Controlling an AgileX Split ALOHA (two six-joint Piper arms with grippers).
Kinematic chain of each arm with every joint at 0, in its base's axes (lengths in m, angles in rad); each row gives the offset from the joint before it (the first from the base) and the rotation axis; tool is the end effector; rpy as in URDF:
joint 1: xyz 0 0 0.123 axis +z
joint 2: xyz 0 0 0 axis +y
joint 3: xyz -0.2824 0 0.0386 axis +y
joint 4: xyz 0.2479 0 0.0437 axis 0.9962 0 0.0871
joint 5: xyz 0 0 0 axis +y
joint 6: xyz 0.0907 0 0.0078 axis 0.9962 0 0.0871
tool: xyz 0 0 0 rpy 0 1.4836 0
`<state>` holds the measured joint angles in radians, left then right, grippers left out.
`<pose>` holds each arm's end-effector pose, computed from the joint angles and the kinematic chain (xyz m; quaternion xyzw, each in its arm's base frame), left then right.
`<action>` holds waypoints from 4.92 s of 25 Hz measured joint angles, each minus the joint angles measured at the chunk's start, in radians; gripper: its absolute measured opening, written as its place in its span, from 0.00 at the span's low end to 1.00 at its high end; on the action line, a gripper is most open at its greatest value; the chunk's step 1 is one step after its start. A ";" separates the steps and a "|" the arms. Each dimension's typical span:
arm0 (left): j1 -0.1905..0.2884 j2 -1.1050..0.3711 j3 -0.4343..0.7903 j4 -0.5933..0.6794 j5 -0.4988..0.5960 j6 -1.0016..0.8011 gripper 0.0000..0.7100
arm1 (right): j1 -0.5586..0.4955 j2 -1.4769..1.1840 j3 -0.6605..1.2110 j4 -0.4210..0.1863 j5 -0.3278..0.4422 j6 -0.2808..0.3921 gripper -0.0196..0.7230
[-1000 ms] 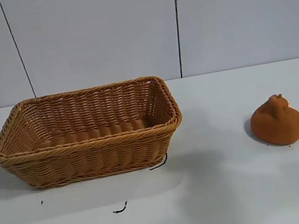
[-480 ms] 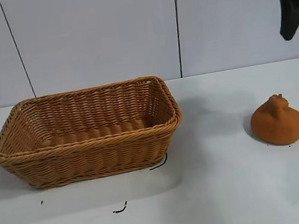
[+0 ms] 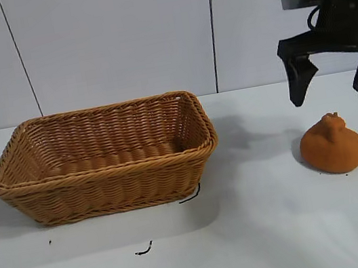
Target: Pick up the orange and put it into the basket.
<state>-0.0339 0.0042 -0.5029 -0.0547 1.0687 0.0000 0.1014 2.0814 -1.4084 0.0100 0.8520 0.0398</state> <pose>-0.0051 -0.0042 0.2775 0.0156 0.8552 -0.0361 0.5168 0.4026 0.0417 0.1399 -0.0277 0.9974 0.0087 0.0660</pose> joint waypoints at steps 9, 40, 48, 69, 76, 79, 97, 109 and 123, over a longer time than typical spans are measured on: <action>0.000 0.000 0.000 0.000 0.001 0.000 0.90 | 0.000 0.090 -0.002 -0.003 -0.029 0.002 0.86; 0.000 0.000 0.000 0.000 0.000 0.000 0.90 | 0.078 -0.045 -0.492 0.111 0.225 0.003 0.19; 0.000 0.000 0.000 0.000 0.000 0.000 0.90 | 0.297 -0.042 -0.493 0.101 0.156 0.003 0.19; 0.000 0.000 0.000 0.000 0.000 0.000 0.90 | 0.527 0.242 -0.495 0.084 -0.163 0.022 0.36; 0.000 0.000 0.000 0.000 -0.001 0.000 0.90 | 0.527 0.240 -0.544 0.089 -0.091 0.022 0.90; 0.000 0.000 0.000 0.000 -0.001 0.000 0.90 | 0.524 0.239 -0.643 0.072 0.012 0.022 0.92; 0.000 0.000 0.000 0.000 0.000 0.000 0.90 | 0.060 0.236 -0.861 -0.033 0.289 0.057 0.92; 0.000 0.000 0.000 0.000 0.000 0.000 0.90 | -0.101 0.207 -0.756 -0.027 0.358 0.022 0.92; 0.000 0.000 0.000 0.000 0.000 0.000 0.90 | -0.101 -0.208 -0.156 0.011 0.359 0.006 0.92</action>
<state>-0.0339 0.0042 -0.5029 -0.0549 1.0689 0.0000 0.0005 1.8736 -1.5641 0.0210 1.2106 0.0462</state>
